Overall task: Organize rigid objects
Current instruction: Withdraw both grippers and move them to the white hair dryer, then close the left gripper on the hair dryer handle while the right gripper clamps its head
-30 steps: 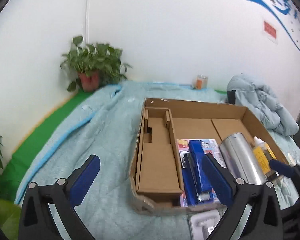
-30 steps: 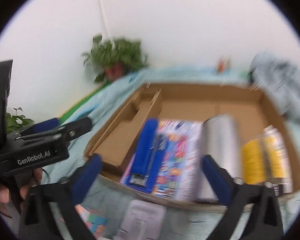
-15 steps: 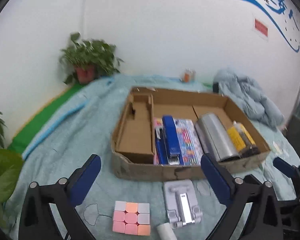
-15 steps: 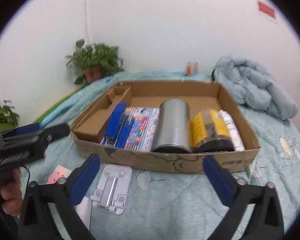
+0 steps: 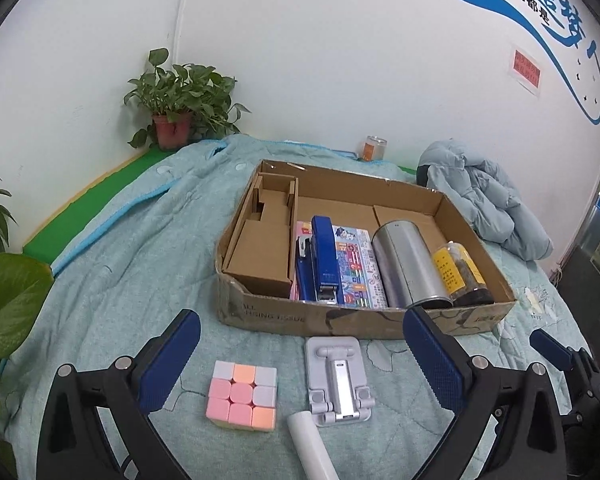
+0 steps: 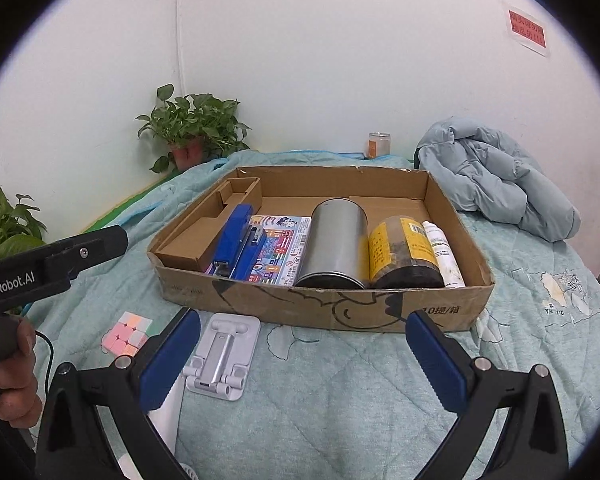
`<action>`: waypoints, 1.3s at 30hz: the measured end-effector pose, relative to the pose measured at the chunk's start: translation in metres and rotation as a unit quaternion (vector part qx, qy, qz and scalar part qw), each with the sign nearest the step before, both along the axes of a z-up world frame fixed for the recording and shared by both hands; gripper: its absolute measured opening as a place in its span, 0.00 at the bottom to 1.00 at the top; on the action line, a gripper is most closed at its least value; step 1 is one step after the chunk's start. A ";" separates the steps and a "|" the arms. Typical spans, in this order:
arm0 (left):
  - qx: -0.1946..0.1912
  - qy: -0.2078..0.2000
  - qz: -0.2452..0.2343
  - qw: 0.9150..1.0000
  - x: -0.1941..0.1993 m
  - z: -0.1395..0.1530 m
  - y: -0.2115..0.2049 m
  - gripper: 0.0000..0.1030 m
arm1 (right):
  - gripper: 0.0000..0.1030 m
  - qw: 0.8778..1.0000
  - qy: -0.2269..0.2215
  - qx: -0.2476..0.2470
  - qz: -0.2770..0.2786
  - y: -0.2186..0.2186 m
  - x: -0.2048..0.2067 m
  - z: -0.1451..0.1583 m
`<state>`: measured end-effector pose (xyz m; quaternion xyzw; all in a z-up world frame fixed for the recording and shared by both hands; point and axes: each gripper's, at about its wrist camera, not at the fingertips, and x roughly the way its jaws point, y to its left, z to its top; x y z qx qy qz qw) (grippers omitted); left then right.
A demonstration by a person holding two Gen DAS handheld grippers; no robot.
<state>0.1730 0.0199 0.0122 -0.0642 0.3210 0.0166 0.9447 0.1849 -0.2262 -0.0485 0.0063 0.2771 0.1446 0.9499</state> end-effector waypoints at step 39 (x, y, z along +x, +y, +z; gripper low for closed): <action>-0.180 0.285 -0.110 0.935 -0.009 -0.148 -0.018 0.62 | 0.82 0.958 0.183 0.012 0.219 0.046 -0.072 -0.074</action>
